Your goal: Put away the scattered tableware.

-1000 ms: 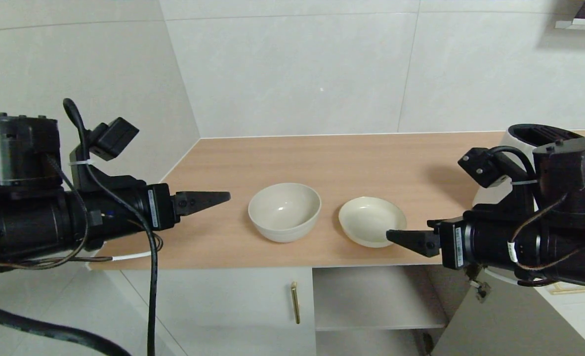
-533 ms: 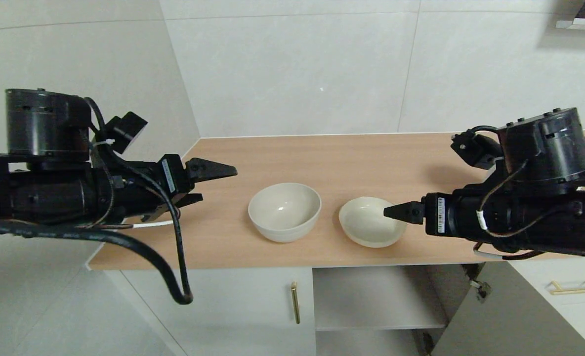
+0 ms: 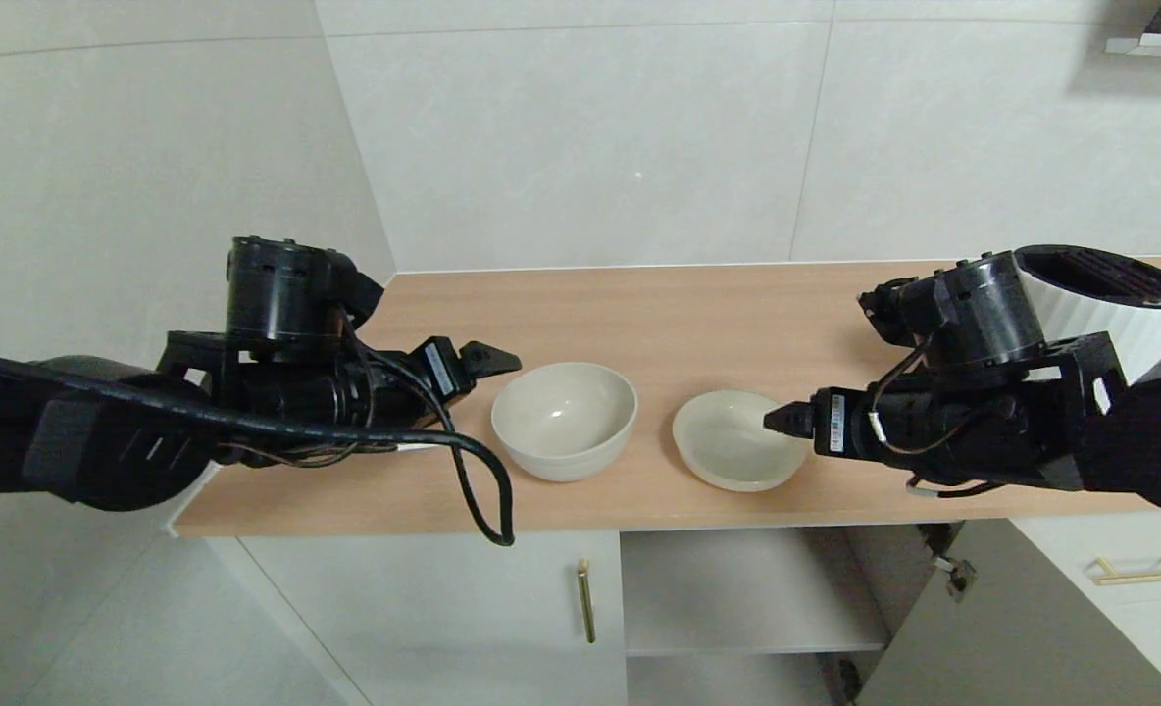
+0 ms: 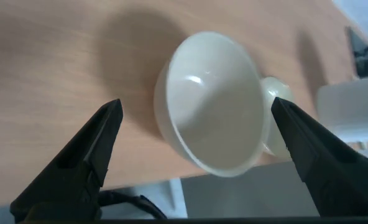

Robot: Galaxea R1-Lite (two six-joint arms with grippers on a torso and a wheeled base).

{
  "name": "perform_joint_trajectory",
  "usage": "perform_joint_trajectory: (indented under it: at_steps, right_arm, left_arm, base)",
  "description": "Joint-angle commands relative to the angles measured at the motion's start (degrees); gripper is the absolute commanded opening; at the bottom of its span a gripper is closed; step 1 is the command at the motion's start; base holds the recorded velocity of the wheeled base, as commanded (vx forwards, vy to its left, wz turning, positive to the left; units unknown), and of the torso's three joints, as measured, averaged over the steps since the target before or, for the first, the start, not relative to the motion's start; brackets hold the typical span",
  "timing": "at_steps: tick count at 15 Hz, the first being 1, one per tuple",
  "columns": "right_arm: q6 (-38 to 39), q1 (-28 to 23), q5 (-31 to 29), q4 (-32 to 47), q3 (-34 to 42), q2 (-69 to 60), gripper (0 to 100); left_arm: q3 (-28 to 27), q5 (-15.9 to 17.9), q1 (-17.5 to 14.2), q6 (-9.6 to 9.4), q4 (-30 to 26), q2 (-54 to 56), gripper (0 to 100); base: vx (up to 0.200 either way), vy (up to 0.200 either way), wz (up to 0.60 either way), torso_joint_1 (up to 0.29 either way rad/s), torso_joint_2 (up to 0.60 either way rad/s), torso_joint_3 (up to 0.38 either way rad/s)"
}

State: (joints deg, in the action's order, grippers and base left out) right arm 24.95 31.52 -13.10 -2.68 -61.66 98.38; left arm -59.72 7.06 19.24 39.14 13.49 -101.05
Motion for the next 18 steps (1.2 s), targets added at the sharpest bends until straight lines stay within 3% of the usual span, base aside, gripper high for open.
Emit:
perform_joint_trajectory:
  at_steps: [1, 17, 18]
  right_arm:
    - [0.0, -0.1, 0.0, 0.0, 0.0, 0.9, 100]
    - [-0.1, -0.1, 0.0, 0.0, 0.1, 0.7, 100]
    - [-0.1, -0.1, 0.0, 0.0, 0.1, 0.6, 100]
  left_arm:
    - [-0.4, -0.3, 0.5, 0.14, 0.2, -4.1, 100]
    - [-1.0, -0.6, 1.1, 0.58, 0.3, -7.8, 100]
    - [-1.0, -0.6, 1.2, 0.49, 0.3, -7.8, 0]
  base:
    - [0.000, 0.000, 0.00, 0.000, 0.00, 0.000]
    - [0.000, 0.000, 0.00, 0.000, 0.00, 0.000]
    - [0.000, 0.000, 0.00, 0.000, 0.00, 0.000]
